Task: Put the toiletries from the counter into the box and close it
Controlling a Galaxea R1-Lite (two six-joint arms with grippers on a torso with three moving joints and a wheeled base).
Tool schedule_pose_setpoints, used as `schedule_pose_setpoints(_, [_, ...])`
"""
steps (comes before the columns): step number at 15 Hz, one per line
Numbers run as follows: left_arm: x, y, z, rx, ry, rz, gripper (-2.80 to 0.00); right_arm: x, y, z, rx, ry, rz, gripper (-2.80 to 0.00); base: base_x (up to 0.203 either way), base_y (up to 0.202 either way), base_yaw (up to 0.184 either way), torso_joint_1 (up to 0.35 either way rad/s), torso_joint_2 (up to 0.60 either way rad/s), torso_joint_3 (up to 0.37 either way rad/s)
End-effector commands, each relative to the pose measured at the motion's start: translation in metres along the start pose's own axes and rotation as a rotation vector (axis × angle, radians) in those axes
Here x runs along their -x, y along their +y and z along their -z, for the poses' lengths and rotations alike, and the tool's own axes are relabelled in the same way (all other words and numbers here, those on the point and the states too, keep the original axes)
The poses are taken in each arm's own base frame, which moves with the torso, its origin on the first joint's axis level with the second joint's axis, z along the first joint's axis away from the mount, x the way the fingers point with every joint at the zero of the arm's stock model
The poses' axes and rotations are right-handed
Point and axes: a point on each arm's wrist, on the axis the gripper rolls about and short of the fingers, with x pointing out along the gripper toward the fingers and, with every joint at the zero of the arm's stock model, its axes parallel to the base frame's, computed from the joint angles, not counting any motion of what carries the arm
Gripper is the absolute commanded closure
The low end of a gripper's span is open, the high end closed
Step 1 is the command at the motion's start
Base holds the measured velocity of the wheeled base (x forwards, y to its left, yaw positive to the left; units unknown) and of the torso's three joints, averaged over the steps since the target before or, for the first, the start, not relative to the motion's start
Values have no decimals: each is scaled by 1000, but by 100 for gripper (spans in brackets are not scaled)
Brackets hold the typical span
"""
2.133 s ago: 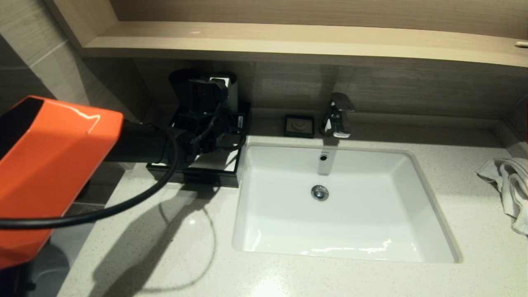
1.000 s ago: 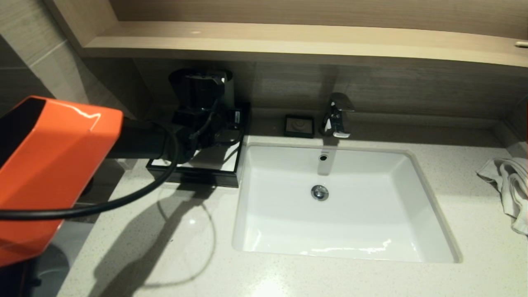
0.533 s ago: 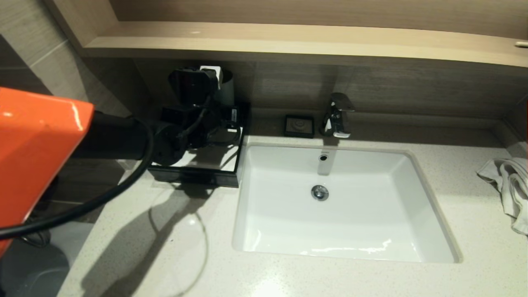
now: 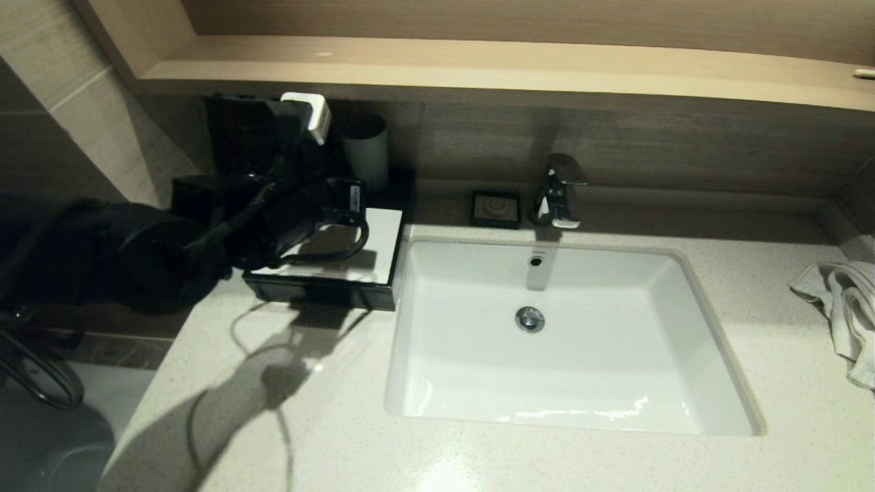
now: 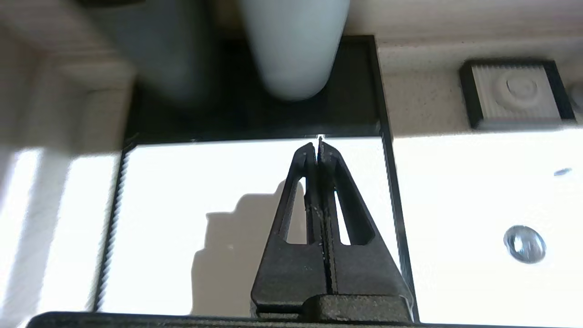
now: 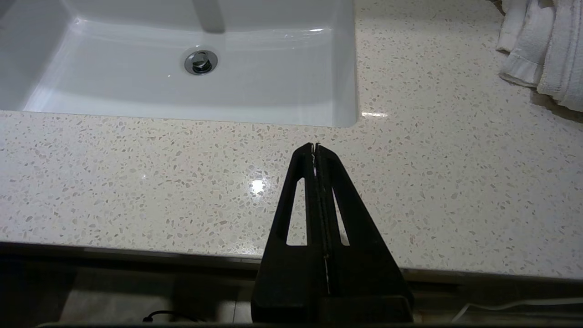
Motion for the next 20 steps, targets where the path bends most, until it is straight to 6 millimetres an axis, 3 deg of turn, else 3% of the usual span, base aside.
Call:
schedule_pose_setpoints(1, [45, 17, -6, 6, -22, -4, 0, 0, 0, 0, 0, 0, -1, 0, 0, 0, 0, 0, 0, 0])
schedule_pose_setpoints(4, [76, 41, 10, -3, 13, -49, 0, 0, 0, 0, 0, 0, -1, 0, 0, 0, 0, 0, 0, 0])
schedule_pose_setpoints(10, [113, 96, 35, 1, 29, -201, 0, 0, 0, 0, 0, 0, 0, 0, 0, 0, 0, 0, 0, 0])
schedule_pose_setpoints(15, [132, 109, 56, 11, 18, -220, 0, 0, 0, 0, 0, 0, -1, 0, 0, 0, 0, 0, 0, 0])
schedule_pose_setpoints(20, [162, 107, 51, 20, -68, -119, 0, 0, 0, 0, 0, 0, 0, 0, 0, 0, 0, 0, 0, 0])
